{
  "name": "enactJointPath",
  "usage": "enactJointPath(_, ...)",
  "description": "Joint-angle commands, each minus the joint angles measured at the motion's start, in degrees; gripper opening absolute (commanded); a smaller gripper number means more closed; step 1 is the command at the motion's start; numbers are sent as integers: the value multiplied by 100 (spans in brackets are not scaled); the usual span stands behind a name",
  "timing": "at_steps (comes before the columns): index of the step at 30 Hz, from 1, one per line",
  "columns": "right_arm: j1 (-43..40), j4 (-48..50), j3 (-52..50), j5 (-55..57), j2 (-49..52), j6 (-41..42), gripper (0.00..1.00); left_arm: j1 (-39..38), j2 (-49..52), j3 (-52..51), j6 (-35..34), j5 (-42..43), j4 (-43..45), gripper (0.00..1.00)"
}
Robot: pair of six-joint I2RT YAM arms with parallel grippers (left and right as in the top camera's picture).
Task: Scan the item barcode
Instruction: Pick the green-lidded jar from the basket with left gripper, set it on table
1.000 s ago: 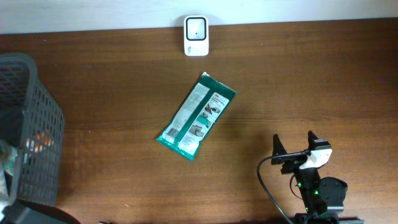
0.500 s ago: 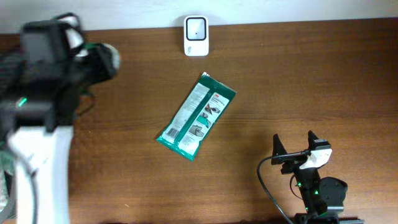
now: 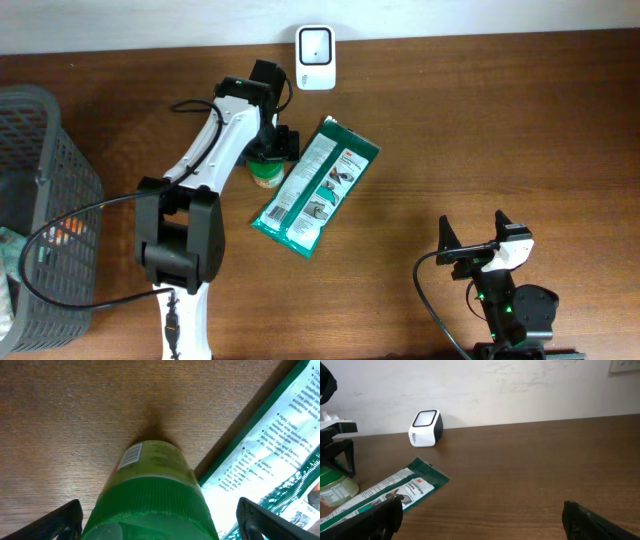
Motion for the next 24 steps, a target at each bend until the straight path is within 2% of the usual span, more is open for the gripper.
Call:
enactJointPath(1,31,-9,-42,-74,-26,17,99,7,-105,442,-11,107,-114,99)
enactJointPath(4,31,-9,-42,-74,-26,17,98,243,-1082,1207,125,39,-505,99)
enactJointPath(6,31,-9,-42,-72,-26,17,98,789,-2159,1333,184,-234,-697,99)
enactJointPath(8,31,-9,-42,-74,-26,17,98,1762,-3008,1333,186,-752,-966,99)
enactJointPath(10,31,-9,-42,-74,-26,17,98,3609,-3440,1331,186,-802,-1001,100)
enactJointPath(12,31,-11,-42,-72,-26,17,98,4631,-3429,1106,-4,-802,-894,100)
enactJointPath(14,31,-9,-42,-72,-26,17,98,5167,-3429,789,-13,-809,-584,100)
enactJointPath(17,31,-9,-42,-72,-26,17,98,6120,-3427,-468,79,-999,26,100)
enactJointPath(19,31,-9,-42,-72,-26,17,98,6675,-3427,-1786,122,-1016,542,99)
enactJointPath(20,31,-9,-42,-74,-26,17,98,6983,-3427,-2494,258,-1021,949,92)
enactJointPath(21,31,-9,-42,-72,-26,17,98,7171,-3427,-2903,691,-1023,1283,84)
enactJointPath(23,31,-9,-42,-74,-26,17,98,7449,-3427,-3534,1766,-1016,2028,85)
enactJointPath(24,31,-11,-42,-74,-26,17,98,7552,-3427,-3775,2081,-1010,2376,85)
